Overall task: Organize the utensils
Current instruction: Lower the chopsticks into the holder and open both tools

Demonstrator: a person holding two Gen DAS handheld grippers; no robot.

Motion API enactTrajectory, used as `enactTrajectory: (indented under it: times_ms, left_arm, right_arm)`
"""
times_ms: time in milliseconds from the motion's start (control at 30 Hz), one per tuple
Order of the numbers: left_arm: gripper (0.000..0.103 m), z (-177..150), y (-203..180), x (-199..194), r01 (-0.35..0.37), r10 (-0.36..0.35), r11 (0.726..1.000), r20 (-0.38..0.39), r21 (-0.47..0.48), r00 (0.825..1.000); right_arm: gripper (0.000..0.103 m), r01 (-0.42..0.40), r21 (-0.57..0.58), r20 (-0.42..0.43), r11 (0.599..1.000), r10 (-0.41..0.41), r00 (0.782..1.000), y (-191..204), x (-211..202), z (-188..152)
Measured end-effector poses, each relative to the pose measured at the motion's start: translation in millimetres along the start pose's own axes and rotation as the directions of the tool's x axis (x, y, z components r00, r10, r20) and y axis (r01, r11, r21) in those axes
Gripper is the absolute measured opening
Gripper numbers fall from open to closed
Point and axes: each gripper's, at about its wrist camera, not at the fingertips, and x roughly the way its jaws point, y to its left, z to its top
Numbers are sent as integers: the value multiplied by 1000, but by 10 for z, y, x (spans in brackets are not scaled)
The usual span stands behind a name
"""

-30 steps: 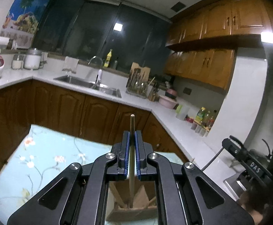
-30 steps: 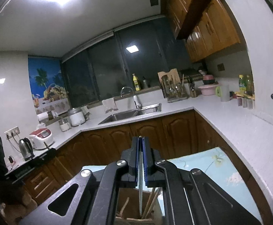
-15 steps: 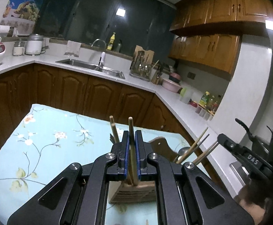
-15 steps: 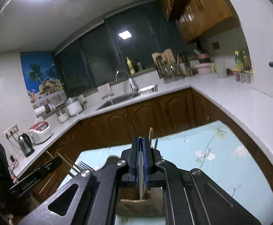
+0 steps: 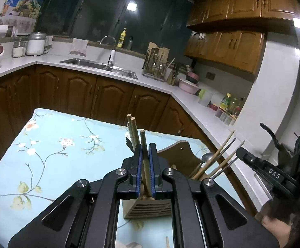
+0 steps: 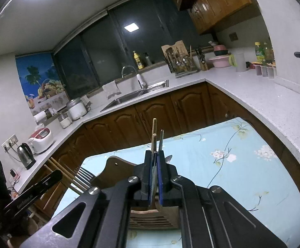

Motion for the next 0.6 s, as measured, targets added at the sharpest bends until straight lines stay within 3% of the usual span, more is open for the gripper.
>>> enactTrajectory:
  times_ms: [300,367,400,433,467,533,600]
  left_arm:
    - [8,-11,56,74,-9,7,1000,-51,-24,999]
    - [19,-21,54,48,-10,9,1000,-55,-24,998]
    - [25,-22,48,20,-12,11,1000,-57,-22,998]
    - [43,-24,46,-19,-18,17,1000,-53,-23,998]
    - [52,-32,42,-83,-20,19,999,-37,-26,999]
    - [55,-62,25,-204,-17,17,1000,-9,-20,1000]
    - [63,-106,14,-310,-25,25,1000,-1,-13,1000]
  right_arm:
    - [10,-12,27,-15,1000,12,1000,-27,23,-66]
    - [12,-17,32,-7,999,17,1000,-29,0,-77]
    - [18,-21,37,-3,999,21,1000,-44,-11,-63]
    - [32,-26,42,5,999,26,1000,-52,-36,-56]
    - [40,-30,44,15,999,30,999,-52,-69,-60]
    - [65,-30,43,44,999,28,999,-54,-159,-73]
    - [76,-41,43,65,998,38,997,-60,-251,-98]
